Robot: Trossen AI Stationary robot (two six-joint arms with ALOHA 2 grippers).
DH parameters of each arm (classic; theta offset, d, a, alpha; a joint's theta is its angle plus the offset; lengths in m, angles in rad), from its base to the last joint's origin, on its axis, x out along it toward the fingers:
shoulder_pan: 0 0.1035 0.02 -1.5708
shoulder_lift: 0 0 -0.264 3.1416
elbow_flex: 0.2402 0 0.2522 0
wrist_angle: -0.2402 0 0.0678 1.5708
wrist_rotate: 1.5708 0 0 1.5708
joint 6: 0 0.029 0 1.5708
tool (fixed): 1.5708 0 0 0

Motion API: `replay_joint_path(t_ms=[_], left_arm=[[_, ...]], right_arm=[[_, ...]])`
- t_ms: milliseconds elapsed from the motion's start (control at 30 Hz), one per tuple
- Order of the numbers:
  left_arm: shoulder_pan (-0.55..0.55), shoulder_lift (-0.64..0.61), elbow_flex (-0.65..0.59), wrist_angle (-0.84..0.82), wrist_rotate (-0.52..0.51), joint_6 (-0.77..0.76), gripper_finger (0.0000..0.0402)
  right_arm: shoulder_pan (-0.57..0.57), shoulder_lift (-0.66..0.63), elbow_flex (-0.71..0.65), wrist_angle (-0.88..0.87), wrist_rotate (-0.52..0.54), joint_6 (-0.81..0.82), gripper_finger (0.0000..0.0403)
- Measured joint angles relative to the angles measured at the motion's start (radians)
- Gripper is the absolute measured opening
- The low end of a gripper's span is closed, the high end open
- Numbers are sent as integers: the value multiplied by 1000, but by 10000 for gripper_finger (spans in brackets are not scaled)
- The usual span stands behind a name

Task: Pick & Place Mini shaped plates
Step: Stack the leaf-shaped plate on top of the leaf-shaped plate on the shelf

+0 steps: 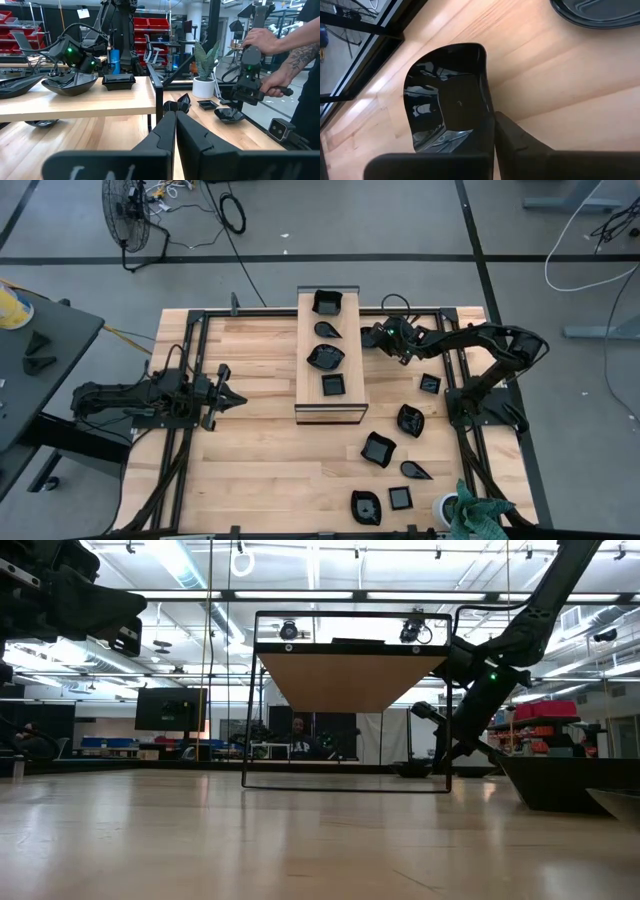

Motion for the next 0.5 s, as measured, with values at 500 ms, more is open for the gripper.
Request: replay_joint_path(t_ms=[500], left_arm=[[0, 0, 0, 0, 0, 0, 18]], right_arm=[[0, -207, 1, -142, 42, -1, 1]])
